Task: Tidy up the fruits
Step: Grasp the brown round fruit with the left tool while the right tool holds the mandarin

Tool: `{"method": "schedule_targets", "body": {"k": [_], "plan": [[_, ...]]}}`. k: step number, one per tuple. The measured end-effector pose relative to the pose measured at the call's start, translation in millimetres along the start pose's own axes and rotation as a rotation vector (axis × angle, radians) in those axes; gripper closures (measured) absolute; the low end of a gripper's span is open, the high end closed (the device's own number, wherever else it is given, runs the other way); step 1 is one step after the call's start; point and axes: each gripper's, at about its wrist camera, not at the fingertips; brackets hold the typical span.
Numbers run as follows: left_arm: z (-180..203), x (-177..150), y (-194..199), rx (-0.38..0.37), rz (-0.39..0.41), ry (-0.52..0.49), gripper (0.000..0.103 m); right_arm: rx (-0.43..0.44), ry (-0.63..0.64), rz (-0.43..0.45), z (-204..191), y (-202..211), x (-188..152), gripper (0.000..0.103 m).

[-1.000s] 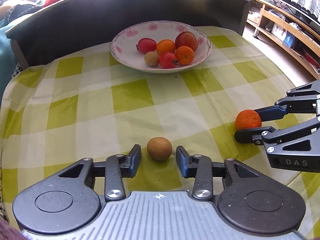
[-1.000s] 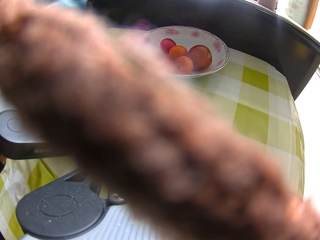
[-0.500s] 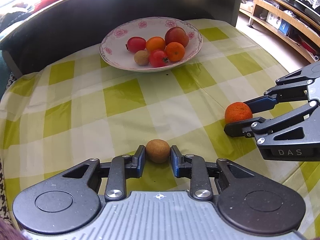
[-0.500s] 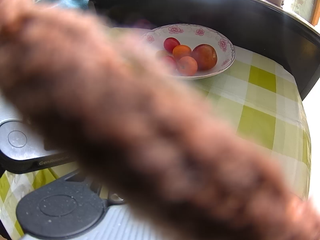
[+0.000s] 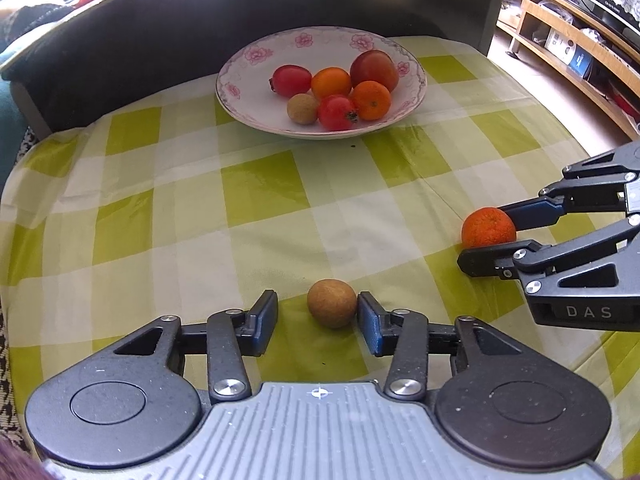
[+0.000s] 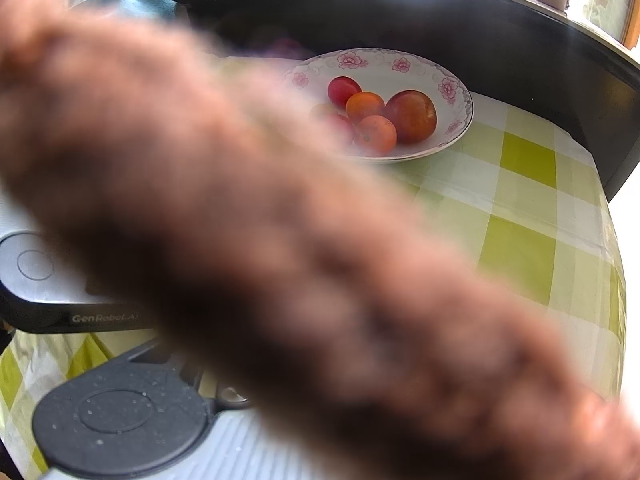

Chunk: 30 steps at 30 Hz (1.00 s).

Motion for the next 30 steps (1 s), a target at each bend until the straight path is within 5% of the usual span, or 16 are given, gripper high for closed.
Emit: {"method": "schedule_targets", "body": {"k": [3,30], "plan": [[3.7,0.4,1.0,-0.019,-0.001,0.001,0.068,-0.001,0.007,-0.002,-0.7,-0.1,0.5,0.067],[13.8,12.5,-9.7,-0.040,0.004,-0.006,0.069,0.021,0.005,-0.003,-6.1,-7.5,7.9,0.068]]}}
Point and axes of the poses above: each gripper's, at about its wrist camera, not at the fingertips, and y roughly against the way its jaws point, z to its right, x to its top, and after that the axes turned 11 degrees about z, right-handed
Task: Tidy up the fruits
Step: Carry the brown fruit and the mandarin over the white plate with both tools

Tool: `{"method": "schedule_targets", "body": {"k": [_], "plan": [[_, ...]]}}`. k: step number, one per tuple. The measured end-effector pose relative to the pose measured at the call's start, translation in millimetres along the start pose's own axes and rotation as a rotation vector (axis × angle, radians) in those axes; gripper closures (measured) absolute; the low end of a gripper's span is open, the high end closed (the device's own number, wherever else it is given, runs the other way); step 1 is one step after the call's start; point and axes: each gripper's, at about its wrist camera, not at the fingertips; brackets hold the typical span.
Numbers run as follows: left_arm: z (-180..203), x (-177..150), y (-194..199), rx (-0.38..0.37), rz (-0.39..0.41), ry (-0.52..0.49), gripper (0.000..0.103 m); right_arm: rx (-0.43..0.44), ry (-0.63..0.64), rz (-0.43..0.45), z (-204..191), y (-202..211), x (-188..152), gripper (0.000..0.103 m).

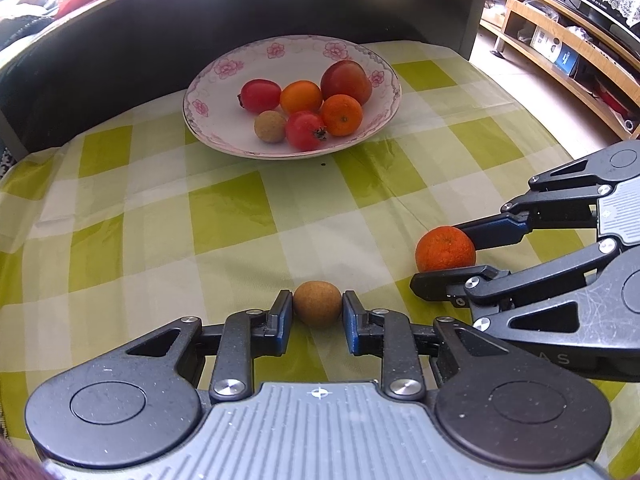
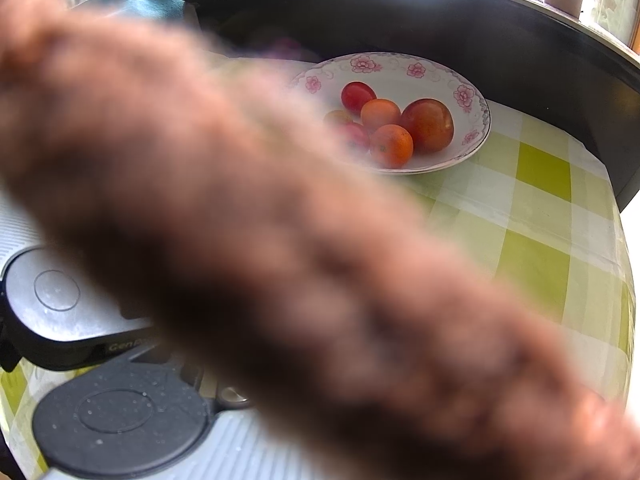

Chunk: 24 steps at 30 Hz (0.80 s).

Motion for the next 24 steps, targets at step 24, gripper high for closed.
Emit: {"method": "schedule_targets", "body": {"k": [24], "plan": [[-12.0,21.1,5.2,0.020,0.049,0.031,0.070,0.002,-0.022,0.038,0.4,1.8,16.7,0.068]]}}
Point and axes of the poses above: each gripper's, at about its wrist camera, not at the fingertips, and y roughly against the way its jaws point, z to its right, x to its top, and after that the axes turned 11 degrees about z, right-handed
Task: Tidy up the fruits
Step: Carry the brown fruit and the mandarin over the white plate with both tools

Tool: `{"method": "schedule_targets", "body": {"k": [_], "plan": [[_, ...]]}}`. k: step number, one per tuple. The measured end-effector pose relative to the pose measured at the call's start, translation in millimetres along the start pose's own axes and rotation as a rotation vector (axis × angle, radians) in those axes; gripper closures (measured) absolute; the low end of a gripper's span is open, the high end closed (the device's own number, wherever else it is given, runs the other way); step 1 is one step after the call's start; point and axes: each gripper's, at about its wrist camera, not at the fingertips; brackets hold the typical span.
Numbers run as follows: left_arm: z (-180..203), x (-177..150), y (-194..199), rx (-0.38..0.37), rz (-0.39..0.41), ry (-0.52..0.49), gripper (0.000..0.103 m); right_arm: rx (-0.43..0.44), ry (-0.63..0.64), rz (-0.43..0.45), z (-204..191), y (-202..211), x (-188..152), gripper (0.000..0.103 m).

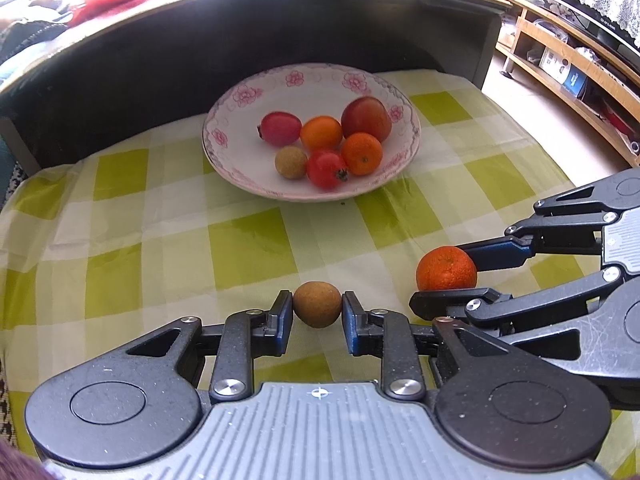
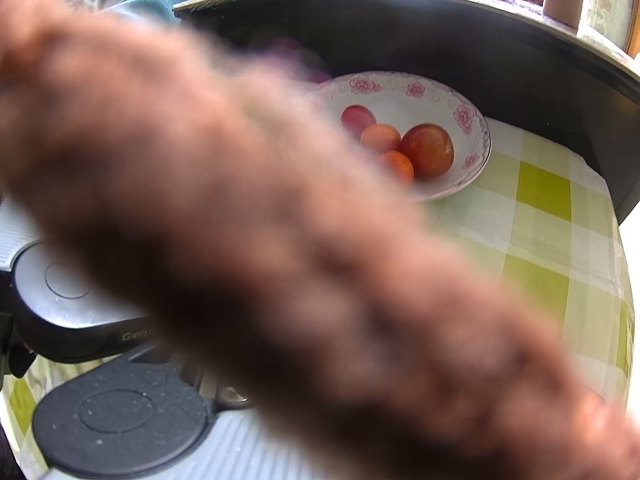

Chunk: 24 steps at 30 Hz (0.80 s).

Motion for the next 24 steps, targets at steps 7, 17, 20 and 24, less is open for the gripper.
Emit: {"method": "schedule_targets", "body": {"k": [7,17,20,24], "plan": [[-5.2,22.6,2.1,0.019,0.053,0.014,0.071,-0.023,-0.011,0.057,7.4,3.4,18.4,0.068],[-14.6,52.9,-12.5,0.048,0.099,0.040,0.071,-0.079,-0.022,0.134,20.8,-5.2,46.1,0.068],[-16.6,55.8,-19.6,0.055,0.097,0.043,0.071,-0.086,-0.026,0.140,24.8,-11.7,49.2,0.068],[-18.3,58.1,-26.1,0.061,0.096,0.040,0.071,-0.094,-0.031,0.141,29.7,-18.0,51.6,0.068]]}}
Point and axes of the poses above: each gripper's, at about its wrist camera, not at the fingertips, and y roughly against the way its jaws point, z to its right, x to its top, and after that the axes turned 11 degrees about z, right-handed
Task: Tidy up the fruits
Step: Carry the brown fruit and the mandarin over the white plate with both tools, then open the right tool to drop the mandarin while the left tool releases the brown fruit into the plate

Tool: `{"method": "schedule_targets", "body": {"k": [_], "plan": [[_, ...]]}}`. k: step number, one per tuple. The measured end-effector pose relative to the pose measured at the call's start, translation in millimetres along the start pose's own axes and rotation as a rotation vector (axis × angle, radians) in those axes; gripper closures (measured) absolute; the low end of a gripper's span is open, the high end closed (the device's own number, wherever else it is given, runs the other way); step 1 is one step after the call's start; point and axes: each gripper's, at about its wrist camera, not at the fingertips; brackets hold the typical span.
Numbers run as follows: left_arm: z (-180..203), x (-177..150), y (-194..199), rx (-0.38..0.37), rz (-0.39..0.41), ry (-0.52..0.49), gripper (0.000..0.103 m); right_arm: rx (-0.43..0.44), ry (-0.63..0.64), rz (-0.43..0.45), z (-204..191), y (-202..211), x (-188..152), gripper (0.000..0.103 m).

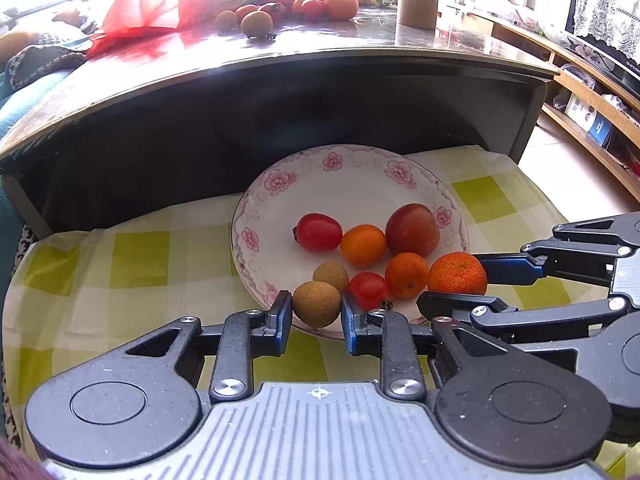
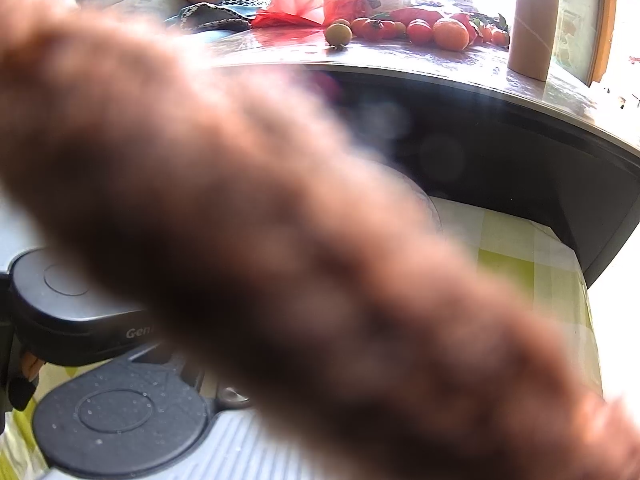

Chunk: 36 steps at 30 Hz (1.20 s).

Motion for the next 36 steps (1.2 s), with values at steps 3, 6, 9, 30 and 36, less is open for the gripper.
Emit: {"method": "schedule_targets", "body": {"k": [3,6,9,30,36], "plan": [[-0.2,1.4,-4.2,-0.001,0.000,0.000,0.071,-0.007,-0.001,0.002,2.6,-3.1,0.9,0.068],[0.8,2.1,-8.4,-0.002,-0.003,-0.005,0.071,-0.014,-0.003,0.000,5.2,-6.3,0.7,0.068],[0.9,1.9,-12.4,-0.002,-0.005,-0.007,0.071,-0.022,0.000,0.001,6.6,-9.2,0.1,0.068],[-6.4,3.7,-26.9,0.013,-0.009,0.018,0.071,-0.027,0.004,0.026,11.8,-24.5,5.6,0.068],[-7.1,3.3,-27.3,0.017,-0.007,0.027,0.071,-0.027,0.004,0.036,13.1,-27.9,6.4,0.068]]}}
Point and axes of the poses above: each gripper's, at about its wrist camera, not at the fingertips, and y roughly against the way its jaws point, z to its right, x to its top, and after that the axes turned 11 degrees about z, right-handed
